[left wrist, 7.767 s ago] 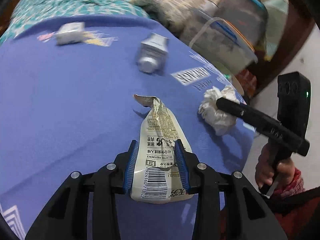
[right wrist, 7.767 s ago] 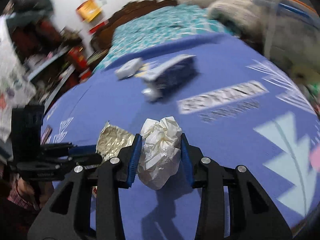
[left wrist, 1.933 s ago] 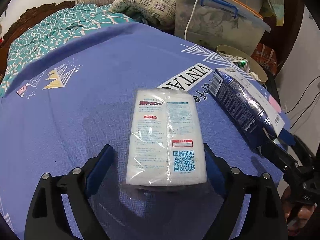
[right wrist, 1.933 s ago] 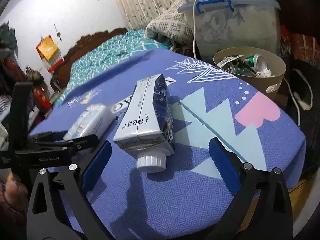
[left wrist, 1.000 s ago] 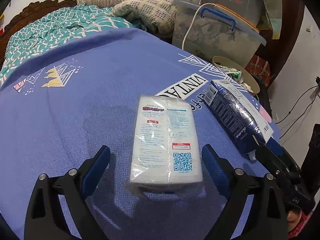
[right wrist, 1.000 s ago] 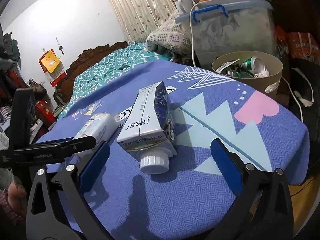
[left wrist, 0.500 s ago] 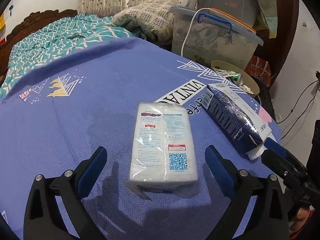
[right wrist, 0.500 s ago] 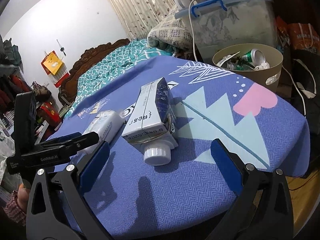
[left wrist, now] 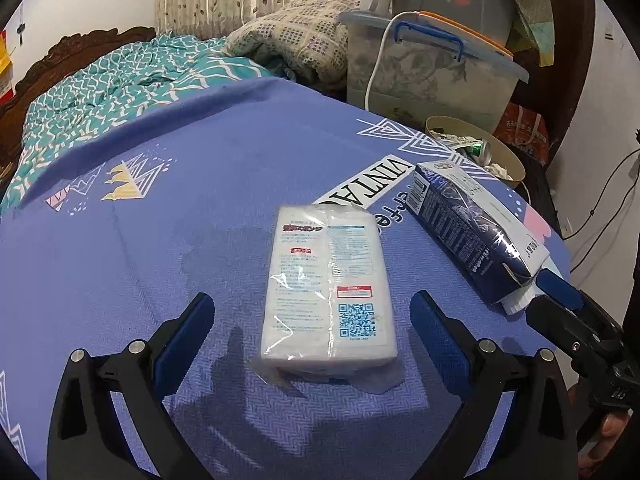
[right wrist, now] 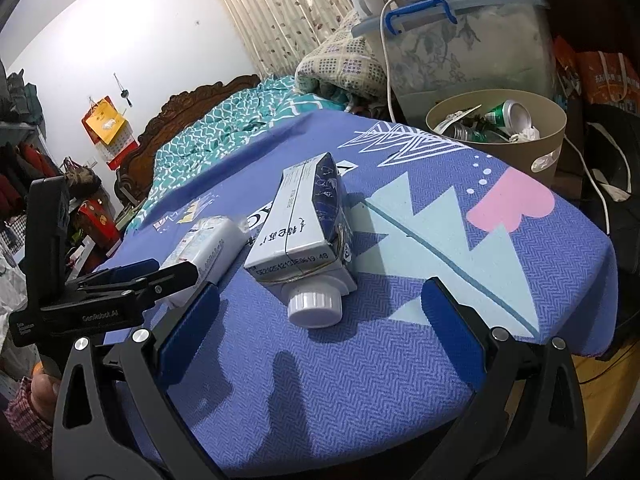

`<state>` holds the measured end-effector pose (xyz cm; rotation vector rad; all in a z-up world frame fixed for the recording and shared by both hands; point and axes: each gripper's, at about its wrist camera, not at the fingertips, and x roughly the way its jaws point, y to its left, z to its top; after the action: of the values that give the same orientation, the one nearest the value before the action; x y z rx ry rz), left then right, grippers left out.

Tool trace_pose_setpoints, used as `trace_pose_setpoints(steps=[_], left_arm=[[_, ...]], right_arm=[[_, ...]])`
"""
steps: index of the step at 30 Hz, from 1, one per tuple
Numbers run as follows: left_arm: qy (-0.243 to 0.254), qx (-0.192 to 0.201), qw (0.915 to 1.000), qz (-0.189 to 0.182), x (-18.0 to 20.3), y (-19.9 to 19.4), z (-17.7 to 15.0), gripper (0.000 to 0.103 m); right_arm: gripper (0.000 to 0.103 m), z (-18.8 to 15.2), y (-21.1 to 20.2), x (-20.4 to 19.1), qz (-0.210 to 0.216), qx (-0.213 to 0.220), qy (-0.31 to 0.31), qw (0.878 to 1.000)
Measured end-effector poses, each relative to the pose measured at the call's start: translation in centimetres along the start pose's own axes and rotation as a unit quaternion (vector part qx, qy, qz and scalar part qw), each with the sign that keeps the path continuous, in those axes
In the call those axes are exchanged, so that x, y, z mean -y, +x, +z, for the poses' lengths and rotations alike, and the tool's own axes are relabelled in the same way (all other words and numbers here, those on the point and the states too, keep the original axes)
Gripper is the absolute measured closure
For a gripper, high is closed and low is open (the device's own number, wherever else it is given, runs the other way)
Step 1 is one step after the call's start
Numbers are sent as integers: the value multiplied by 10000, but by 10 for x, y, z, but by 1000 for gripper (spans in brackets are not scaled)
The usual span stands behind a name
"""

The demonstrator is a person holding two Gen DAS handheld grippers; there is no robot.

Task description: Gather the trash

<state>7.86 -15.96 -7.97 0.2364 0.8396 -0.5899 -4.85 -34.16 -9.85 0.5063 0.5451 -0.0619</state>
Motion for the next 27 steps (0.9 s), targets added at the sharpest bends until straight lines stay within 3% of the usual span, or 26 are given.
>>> trace_pose_setpoints(steps=[27], left_arm=[[100, -112, 9999, -53, 3, 4, -1, 9]], right_arm=[[3, -1, -2, -1, -23, 21, -10, 10000]])
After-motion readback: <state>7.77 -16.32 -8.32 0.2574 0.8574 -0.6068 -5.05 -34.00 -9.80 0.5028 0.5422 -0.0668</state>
